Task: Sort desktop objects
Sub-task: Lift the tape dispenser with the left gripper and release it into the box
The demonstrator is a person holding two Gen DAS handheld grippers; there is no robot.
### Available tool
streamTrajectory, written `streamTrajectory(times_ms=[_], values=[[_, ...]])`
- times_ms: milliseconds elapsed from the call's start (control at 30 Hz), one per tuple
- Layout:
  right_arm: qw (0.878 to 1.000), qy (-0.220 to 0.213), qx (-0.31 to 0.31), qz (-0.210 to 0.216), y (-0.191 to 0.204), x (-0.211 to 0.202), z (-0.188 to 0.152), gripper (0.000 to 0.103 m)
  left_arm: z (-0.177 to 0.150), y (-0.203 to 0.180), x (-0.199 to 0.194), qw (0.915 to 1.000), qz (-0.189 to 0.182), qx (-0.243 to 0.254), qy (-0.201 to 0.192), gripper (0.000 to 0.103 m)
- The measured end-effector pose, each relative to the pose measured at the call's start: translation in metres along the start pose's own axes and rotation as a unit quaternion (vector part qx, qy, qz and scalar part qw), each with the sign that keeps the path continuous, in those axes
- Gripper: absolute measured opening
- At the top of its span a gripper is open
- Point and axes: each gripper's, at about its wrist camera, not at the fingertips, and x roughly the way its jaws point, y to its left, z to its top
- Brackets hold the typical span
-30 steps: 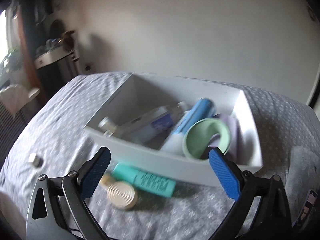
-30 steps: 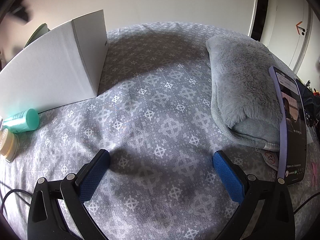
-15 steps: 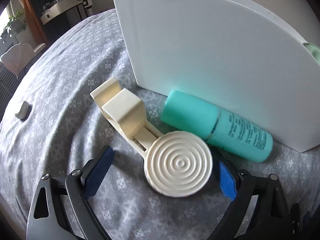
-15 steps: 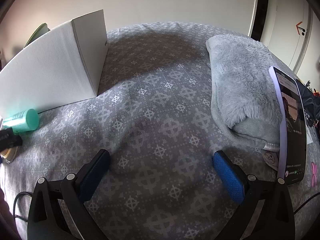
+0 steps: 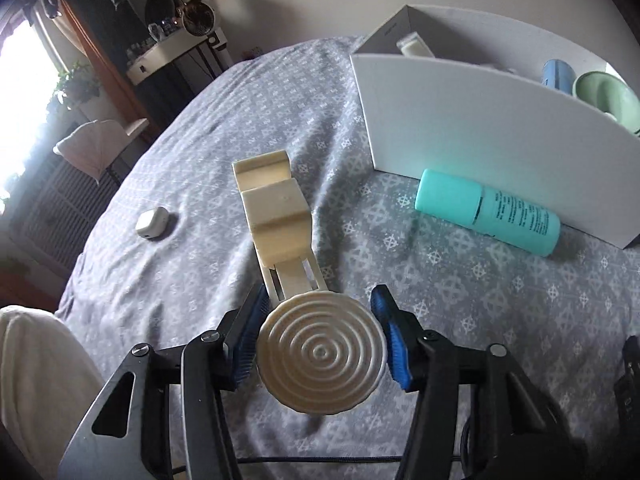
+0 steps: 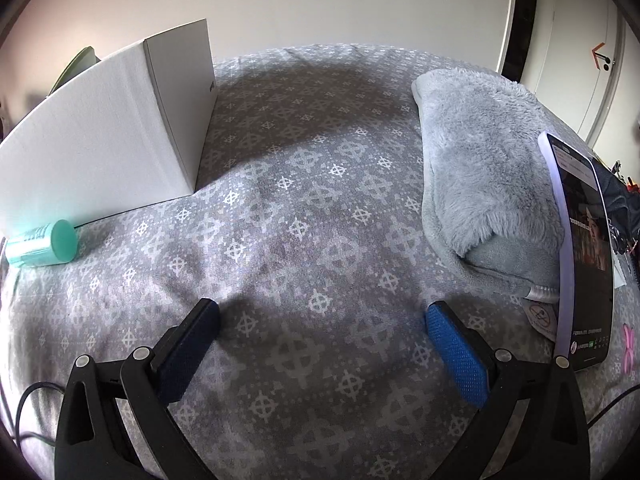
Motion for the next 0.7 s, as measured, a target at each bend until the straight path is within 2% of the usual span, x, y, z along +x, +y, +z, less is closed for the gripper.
streamTrajectory(times_ms=[133, 233, 400, 500, 567, 700], values=[[1.0, 0.0, 0.0, 0.0, 0.0, 0.0, 0.0, 0.103, 0.012, -0.004, -0.043, 0.9986, 0.01, 0.022, -0.048, 0.052], [1.0, 0.0, 0.0, 0.0, 0.0, 0.0, 0.0, 0.103, 0.043, -0.013, -0.069, 0.994, -0.005, 0.044, -0.1, 0.052], [1.0, 0.0, 0.0, 0.0, 0.0, 0.0, 0.0, 0.103, 0.109, -0.057, -0.082, 0.9806, -0.078, 0.087, -0.157, 0.052], [1.0, 0.0, 0.0, 0.0, 0.0, 0.0, 0.0, 0.103, 0.14, -0.088, -0.068, 0.9737, -0.122, 0.115, -0.155, 0.052], [1.0, 0.0, 0.0, 0.0, 0.0, 0.0, 0.0, 0.103, 0.148, -0.108, -0.057, 0.9711, -0.143, 0.128, -0.142, 0.052], [1.0, 0.0, 0.0, 0.0, 0.0, 0.0, 0.0, 0.103, 0.151, -0.118, -0.026, 0.9679, -0.194, 0.119, -0.107, 0.052]])
